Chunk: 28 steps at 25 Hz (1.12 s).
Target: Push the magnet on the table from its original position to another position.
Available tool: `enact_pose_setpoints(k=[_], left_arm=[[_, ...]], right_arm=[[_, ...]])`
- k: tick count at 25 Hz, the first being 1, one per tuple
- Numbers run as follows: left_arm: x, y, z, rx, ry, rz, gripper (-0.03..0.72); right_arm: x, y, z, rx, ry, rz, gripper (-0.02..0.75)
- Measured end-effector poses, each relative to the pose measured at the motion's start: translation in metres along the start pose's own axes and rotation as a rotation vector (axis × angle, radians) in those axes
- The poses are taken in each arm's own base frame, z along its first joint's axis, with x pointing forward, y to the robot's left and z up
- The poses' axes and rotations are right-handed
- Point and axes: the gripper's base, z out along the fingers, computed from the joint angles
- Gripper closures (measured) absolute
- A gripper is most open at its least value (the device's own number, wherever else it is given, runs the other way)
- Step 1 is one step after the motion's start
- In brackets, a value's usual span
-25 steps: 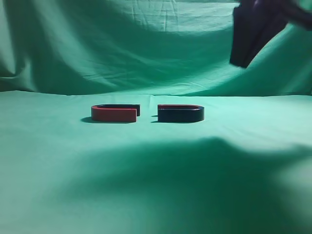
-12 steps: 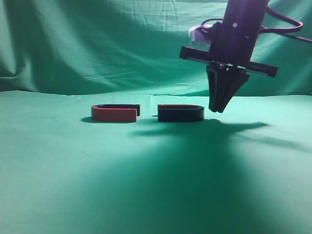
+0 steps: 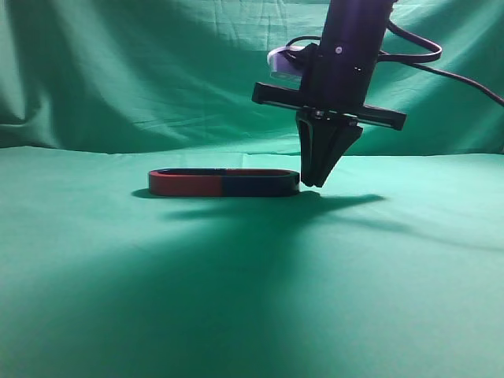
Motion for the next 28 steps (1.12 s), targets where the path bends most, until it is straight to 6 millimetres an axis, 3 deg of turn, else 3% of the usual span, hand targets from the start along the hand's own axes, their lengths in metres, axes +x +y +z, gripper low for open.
enact_pose_setpoints(k=[6, 11, 15, 20, 24, 28], left_arm=[[0.000, 0.000, 0.000, 0.000, 0.000, 0.000, 0.316], [0.000, 0.000, 0.000, 0.000, 0.000, 0.000, 0.316], [0.000, 0.000, 0.000, 0.000, 0.000, 0.000, 0.316], [0.000, 0.000, 0.000, 0.000, 0.000, 0.000, 0.316], [0.000, 0.000, 0.000, 0.000, 0.000, 0.000, 0.316], [0.000, 0.000, 0.000, 0.000, 0.000, 0.000, 0.316]], right_arm=[[0.000, 0.001, -0.004, 0.005, 0.025, -0.009, 0.248], [-0.007, 0.008, -0.032, -0.004, 0.087, -0.030, 0.248], [-0.013, 0.015, -0.072, 0.003, 0.005, -0.025, 0.248], [-0.001, 0.022, -0.144, 0.045, -0.136, -0.018, 0.248], [0.027, 0.029, -0.201, 0.047, -0.243, -0.025, 0.248], [0.069, 0.032, -0.237, 0.045, -0.285, -0.020, 0.248]])
